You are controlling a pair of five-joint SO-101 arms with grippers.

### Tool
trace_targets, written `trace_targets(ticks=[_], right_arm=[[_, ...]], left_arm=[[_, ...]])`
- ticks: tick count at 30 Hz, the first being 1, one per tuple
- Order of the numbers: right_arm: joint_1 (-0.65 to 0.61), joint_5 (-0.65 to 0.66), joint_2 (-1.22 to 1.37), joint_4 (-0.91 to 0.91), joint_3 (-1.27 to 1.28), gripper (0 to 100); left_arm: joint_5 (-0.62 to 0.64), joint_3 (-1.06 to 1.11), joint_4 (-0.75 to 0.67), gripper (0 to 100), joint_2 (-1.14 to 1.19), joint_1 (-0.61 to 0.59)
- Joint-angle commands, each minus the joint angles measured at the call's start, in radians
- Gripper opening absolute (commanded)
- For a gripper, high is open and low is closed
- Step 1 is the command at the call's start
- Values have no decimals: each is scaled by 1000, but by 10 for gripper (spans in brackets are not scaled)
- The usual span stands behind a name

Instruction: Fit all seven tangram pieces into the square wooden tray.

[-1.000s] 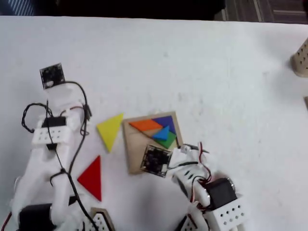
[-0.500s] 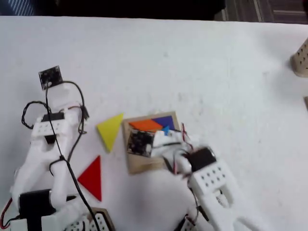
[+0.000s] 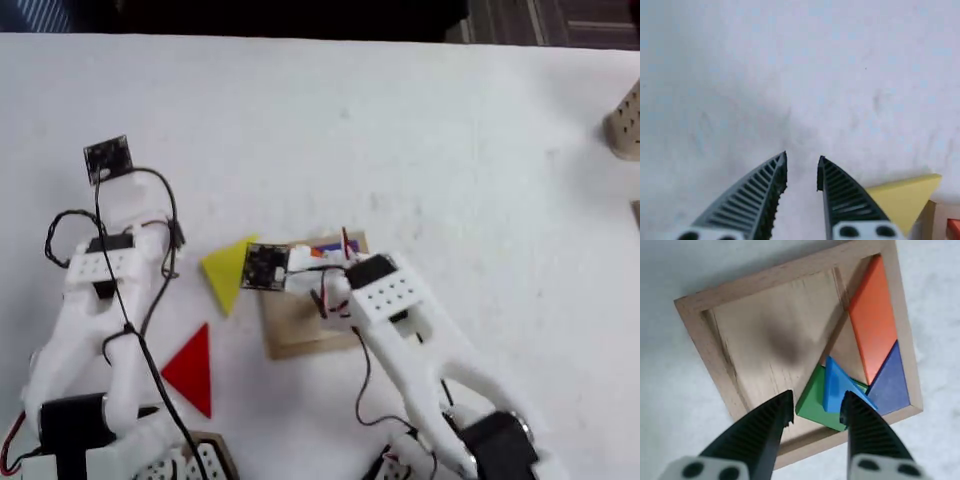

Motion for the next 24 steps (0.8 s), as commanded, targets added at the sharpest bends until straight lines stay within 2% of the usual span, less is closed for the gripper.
trace_targets(ticks=[1, 6, 12, 24], right_arm=[[-1, 11, 41, -19, -64, 163], [27, 0, 117, -15, -135, 148], [70, -147, 205, -10, -233, 15], [170, -299, 305, 229, -410, 18]], left_arm=[[-21, -61, -40, 23, 1, -10], [-23, -60, -43, 23, 1, -7], [-23, -58, -43, 23, 1, -5], [-25, -58, -44, 23, 1, -5]])
